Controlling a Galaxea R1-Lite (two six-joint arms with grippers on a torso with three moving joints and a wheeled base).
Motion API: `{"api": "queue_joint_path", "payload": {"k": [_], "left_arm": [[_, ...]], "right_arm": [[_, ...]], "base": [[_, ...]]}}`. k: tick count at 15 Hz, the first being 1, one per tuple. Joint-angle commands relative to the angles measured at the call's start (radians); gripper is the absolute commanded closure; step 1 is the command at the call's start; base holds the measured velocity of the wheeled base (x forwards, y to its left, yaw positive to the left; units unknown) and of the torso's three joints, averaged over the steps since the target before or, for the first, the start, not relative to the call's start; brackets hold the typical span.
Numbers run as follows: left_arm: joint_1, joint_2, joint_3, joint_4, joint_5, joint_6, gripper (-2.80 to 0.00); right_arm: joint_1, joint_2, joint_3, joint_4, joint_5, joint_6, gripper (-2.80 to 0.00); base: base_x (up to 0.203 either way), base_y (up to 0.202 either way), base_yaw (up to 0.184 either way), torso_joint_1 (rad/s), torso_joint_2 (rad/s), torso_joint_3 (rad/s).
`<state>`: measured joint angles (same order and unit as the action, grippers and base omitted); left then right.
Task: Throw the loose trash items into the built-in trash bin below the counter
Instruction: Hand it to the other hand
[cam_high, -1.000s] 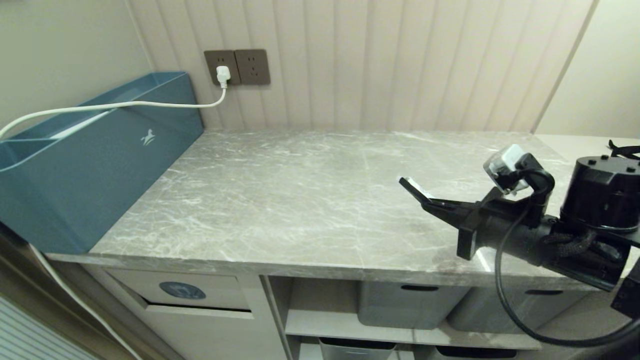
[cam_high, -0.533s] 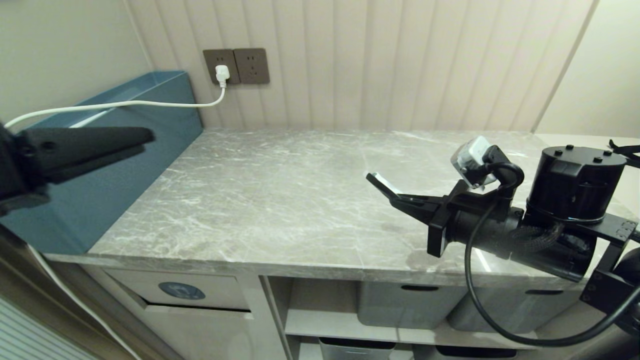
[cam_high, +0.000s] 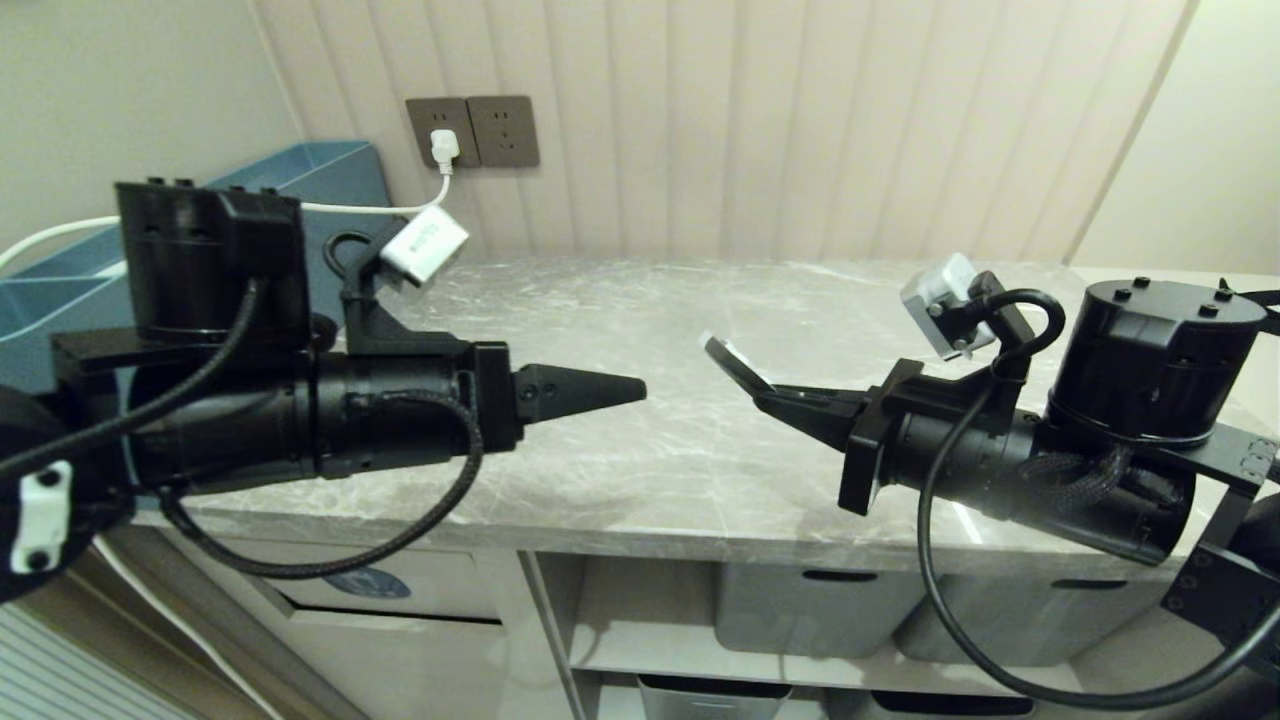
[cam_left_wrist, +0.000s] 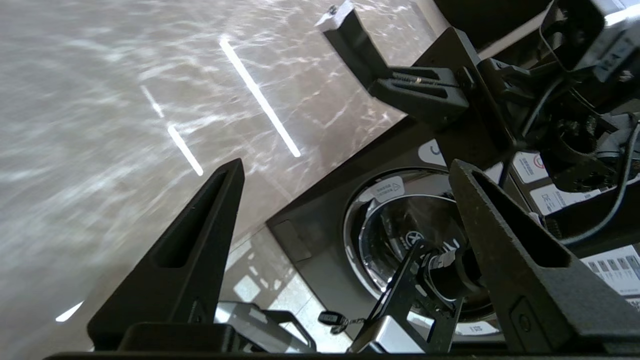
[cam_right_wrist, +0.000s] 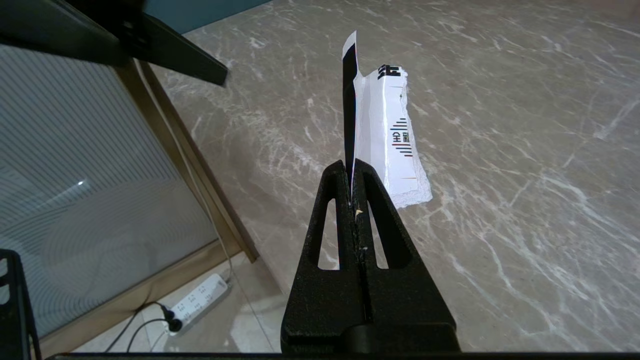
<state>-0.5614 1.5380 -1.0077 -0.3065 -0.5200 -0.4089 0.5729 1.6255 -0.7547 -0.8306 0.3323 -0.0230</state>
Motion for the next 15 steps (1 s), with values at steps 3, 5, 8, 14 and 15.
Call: {"api": "queue_joint_path", "payload": {"k": [3,5,8,14,15], "left_arm": [[-0.066,0.135,-0.015,-0.104,-0.002,-0.002,-2.8],[-0.067,0.174,-0.048,-0.127,-0.002,-0.002,-2.8],[-0.071,0.214,-0.119,-0.136,0.001,-0.001,-2.8],[-0.073,0.244,-0.158,-0.138,0.003,-0.007,-2.8],[-0.074,0.244,-0.158,-0.138,0.003,-0.007,-2.8]], "right_arm": [[0.039,0.001,-0.001,-0.002,0.002,-0.007,0.0],[0.062,0.001,0.014,-0.002,-0.002,-0.013,0.0],[0.097,-0.001,0.015,-0.002,-0.006,-0.014,0.0],[0.099,-0.002,0.012,-0.001,-0.009,-0.036,0.0],[0.099,-0.001,0.012,-0.001,-0.009,-0.04,0.0]], "base": [[0.0,0.0,0.0,0.0,0.0,0.0],[0.0,0.0,0.0,0.0,0.0,0.0],[0.0,0.0,0.0,0.0,0.0,0.0],[0.0,0.0,0.0,0.0,0.0,0.0],[0.0,0.0,0.0,0.0,0.0,0.0]]}}
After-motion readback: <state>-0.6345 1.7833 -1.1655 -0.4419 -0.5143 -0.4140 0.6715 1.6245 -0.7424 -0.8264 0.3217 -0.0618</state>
